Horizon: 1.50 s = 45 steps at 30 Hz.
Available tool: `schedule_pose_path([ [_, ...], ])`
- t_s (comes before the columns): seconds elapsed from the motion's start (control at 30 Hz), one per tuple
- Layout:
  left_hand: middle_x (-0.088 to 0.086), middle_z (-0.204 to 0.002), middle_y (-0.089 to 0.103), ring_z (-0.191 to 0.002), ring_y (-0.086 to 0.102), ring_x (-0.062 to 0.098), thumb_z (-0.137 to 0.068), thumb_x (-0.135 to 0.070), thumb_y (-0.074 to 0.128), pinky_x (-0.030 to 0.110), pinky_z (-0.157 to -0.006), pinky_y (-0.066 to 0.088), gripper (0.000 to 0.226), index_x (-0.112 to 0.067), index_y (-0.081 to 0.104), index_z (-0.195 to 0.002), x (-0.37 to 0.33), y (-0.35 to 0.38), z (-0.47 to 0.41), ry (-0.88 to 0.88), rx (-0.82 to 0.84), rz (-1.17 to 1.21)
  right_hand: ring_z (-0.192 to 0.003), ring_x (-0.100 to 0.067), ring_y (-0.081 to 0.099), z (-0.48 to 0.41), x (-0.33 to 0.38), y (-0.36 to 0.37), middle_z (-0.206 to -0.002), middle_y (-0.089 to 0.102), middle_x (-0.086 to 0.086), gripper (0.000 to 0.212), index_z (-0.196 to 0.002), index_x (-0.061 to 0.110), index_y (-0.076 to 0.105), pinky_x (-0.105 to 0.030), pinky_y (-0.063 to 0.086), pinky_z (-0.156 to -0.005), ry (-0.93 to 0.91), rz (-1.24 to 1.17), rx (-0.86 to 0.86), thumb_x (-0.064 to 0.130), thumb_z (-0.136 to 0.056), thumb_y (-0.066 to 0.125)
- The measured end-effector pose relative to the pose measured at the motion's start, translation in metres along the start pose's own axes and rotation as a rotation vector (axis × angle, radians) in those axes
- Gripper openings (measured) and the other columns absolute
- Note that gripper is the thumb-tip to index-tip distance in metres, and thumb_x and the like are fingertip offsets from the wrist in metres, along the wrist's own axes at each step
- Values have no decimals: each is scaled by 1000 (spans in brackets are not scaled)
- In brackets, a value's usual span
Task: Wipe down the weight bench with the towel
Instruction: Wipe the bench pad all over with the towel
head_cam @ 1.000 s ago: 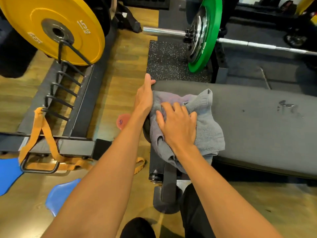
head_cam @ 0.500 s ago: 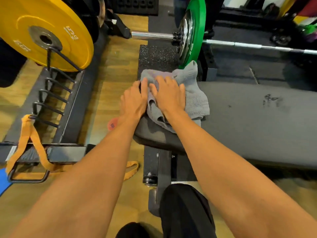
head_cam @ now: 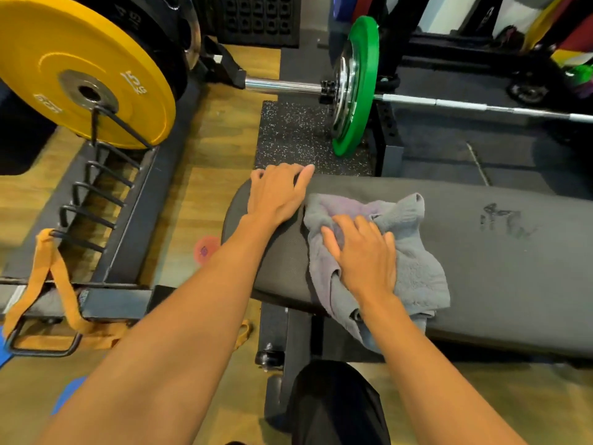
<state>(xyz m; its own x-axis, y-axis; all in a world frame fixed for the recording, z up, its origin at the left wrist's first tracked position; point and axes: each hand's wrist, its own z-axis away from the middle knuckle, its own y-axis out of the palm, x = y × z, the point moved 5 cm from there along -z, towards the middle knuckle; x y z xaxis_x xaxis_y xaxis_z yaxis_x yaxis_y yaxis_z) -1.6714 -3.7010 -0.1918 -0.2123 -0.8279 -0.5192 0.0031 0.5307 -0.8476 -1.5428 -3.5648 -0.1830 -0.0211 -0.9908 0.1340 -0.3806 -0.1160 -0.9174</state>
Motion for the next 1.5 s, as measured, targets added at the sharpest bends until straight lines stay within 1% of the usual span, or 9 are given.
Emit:
schedule_pose_path([
  [0.27, 0, -98, 67, -96, 56, 28, -100, -44, 24, 43, -87, 32, 38, -29, 51, -79, 2, 12, -9, 100, -106, -131, -104, -32, 57, -145, -16, 68, -107, 64, -9, 39, -107, 18, 59, -44, 35, -81, 39, 2, 122, 48, -101, 34],
  [0.4, 4, -102, 65, -97, 54, 30, -97, -35, 25, 41, -81, 29, 34, -23, 55, -86, 2, 11, -7, 103, -90, -164, -110, -31, 55, -105, -13, 44, -114, 63, -9, 37, -114, 19, 58, -45, 35, -84, 53, -7, 93, 46, -101, 36],
  [0.53, 10, -126, 60, -113, 52, 35, -96, -30, 34, 46, -97, 30, 39, -21, 57, -127, -4, 15, -3, 100, 18, -198, -101, -32, 58, -15, -23, 1, -104, 65, -8, 34, -112, 19, 60, -42, 33, -74, 52, -21, 110, 45, -99, 43],
  [0.67, 14, -132, 57, -118, 50, 38, -96, -32, 36, 49, -103, 29, 43, -20, 54, -132, -36, 26, -9, 121, 109, -174, -90, -28, 60, 44, -48, -34, -92, 64, -3, 31, -108, 22, 62, -38, 33, -68, 52, -8, 80, 47, -96, 47],
  [0.83, 10, -118, 63, -110, 53, 35, -96, -29, 30, 47, -97, 28, 40, -19, 64, -114, -76, 53, -31, 102, 134, -17, -85, -31, 63, 12, -70, -19, -86, 67, -6, 34, -102, 20, 66, -39, 38, -65, 61, 8, -12, 47, -93, 48],
  [1.0, 4, -87, 59, -83, 50, 29, -96, -25, 26, 44, -84, 30, 33, -15, 52, -79, -70, 69, -41, 115, -11, -63, -104, -31, 59, -91, -94, 29, -108, 66, -7, 39, -115, 20, 61, -44, 38, -79, 89, 50, 39, 49, -99, 39],
  [1.23, 6, -85, 56, -81, 49, 30, -96, -25, 27, 43, -80, 29, 30, -15, 49, -79, -75, 64, -32, 192, -34, -135, -106, -28, 55, -101, -94, 29, -110, 63, -4, 35, -108, 21, 57, -45, 35, -83, 81, -10, 86, 47, -100, 35],
  [1.33, 12, -108, 67, -98, 57, 35, -95, -27, 29, 46, -89, 33, 37, -15, 63, -103, -78, 62, -28, 168, -14, -136, -103, -29, 56, -43, -100, 2, -106, 64, -4, 33, -108, 21, 57, -44, 34, -79, 69, -47, 121, 47, -99, 37],
  [1.5, 19, -131, 56, -116, 50, 39, -96, -29, 36, 49, -101, 30, 45, -14, 50, -136, -109, 75, -18, 153, 89, -240, -91, -29, 60, 35, -127, -39, -92, 66, -3, 32, -106, 22, 61, -41, 36, -70, 6, -9, 76, 48, -96, 45],
])
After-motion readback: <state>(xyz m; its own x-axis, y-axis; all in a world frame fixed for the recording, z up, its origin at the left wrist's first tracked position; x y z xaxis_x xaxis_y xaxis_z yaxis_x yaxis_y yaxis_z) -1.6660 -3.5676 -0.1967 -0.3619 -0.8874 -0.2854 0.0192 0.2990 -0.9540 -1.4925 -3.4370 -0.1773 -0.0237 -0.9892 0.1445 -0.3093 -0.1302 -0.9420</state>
